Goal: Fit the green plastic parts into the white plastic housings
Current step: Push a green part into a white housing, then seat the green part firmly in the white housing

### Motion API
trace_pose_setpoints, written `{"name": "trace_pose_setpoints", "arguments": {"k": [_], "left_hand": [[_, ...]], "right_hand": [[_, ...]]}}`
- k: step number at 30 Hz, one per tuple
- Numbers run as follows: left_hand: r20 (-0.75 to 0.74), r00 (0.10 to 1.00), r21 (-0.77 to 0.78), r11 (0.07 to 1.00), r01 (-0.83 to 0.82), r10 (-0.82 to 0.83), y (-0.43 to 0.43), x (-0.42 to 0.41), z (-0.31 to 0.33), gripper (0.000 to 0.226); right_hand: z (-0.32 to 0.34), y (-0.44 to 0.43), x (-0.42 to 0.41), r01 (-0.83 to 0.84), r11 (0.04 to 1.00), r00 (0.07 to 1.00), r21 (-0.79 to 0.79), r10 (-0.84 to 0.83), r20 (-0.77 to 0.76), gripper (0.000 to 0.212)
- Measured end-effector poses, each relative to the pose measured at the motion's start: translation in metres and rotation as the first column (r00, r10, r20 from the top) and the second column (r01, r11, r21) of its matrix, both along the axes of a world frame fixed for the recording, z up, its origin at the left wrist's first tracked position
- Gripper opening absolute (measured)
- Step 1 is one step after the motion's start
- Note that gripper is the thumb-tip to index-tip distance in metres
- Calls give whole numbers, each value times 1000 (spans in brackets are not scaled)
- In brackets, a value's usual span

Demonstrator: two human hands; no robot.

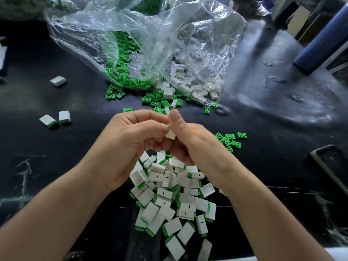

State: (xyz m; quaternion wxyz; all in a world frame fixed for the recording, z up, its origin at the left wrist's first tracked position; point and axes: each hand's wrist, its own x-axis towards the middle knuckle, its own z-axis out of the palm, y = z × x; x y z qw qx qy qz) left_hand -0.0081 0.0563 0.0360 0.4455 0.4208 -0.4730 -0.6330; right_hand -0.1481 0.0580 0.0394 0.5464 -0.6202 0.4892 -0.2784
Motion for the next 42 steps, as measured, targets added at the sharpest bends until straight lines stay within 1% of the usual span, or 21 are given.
{"name": "trace_pose_setpoints", "arguments": {"k": [2, 3, 5, 6, 8, 11, 14, 17, 19, 21, 23, 25, 28, 29, 30, 32, 34, 36, 38, 40, 42], "left_hand": [[25, 1000, -3, 1000, -9, 9, -1, 2, 1, 10], [28, 999, -5, 1000, -27, 27, -3, 3, 2, 14], [30, 998, 0, 998, -56, 56, -5, 7, 3, 20], [47, 998, -3, 999, -51, 51, -5, 8, 3, 19], [117, 993, -16, 1000, 12, -10, -4, 9, 4, 9], [212, 968, -16, 989, 144, -138, -1, 7, 2, 9], [246, 947, -4, 976, 216, -208, 1, 5, 1, 12], [286, 910, 5, 950, 312, -300, 3, 4, 2, 23], [299, 893, 1, 936, 352, -336, 5, 3, 2, 30], [287, 905, -2, 945, 327, -313, 5, 2, 2, 29], [291, 919, -30, 958, 285, -265, 4, 2, 4, 26], [275, 933, -55, 965, 258, -234, 4, 1, 5, 27], [263, 939, -67, 966, 248, -223, 5, -1, 7, 27], [262, 941, -66, 969, 238, -213, 5, -1, 8, 26], [252, 949, -60, 975, 212, -191, 5, -2, 8, 25], [232, 970, -36, 996, 84, -73, 2, -1, 6, 17], [206, 971, 14, 992, -124, 119, -5, 2, 0, 5], [171, 950, 71, 959, -276, 261, -12, 4, -4, 13], [110, 951, 129, 944, -303, 290, -16, 6, -5, 11], [41, 964, 174, 948, -266, 263, -16, 6, -5, 8], [20, 970, 165, 956, -243, 243, -14, 5, -5, 8]], "right_hand": [[-2, -2, -3, 25, 1000, 997, -10, -25, -73, 61], [-3, -4, -5, 50, 999, 993, -8, -50, -109, 63], [-3, -8, -9, 116, 993, 982, 3, -114, -153, 60], [-4, -10, -11, 150, 989, 974, -1, -148, -171, 55], [-7, -13, -15, 202, 977, 943, -62, -211, -256, 43], [-13, -18, -19, 235, 954, 871, -184, -291, -397, 33], [-17, -19, -20, 211, 944, 833, -251, -309, -460, 26], [-21, -21, -15, 179, 925, 827, -335, -326, -459, 10], [-26, -22, -10, 140, 913, 832, -384, -319, -455, 24], [-28, -25, -6, 70, 909, 829, -410, -282, -483, 35], [-30, -28, -2, 7, 913, 818, -407, -239, -523, 40], [-33, -32, 0, -50, 917, 784, -395, -209, -584, 42], [-37, -34, 0, -168, 914, 702, -370, -153, -696, 46], [-38, -34, 0, -181, 912, 693, -369, -148, -706, 46], [-38, -33, -1, -164, 910, 710, -380, -159, -687, 45], [-35, -31, -1, -59, 902, 795, -428, -217, -567, 41], [-32, -28, -1, 97, 861, 877, -499, -311, -366, 31], [-28, -25, -1, 222, 824, 916, -522, -360, -179, 19], [-26, -21, 1, 252, 817, 936, -519, -342, -84, 14], [-25, -17, 4, 221, 823, 960, -523, -279, -34, 15], [-24, -12, 8, 165, 829, 978, -534, -207, -20, 16]]}}
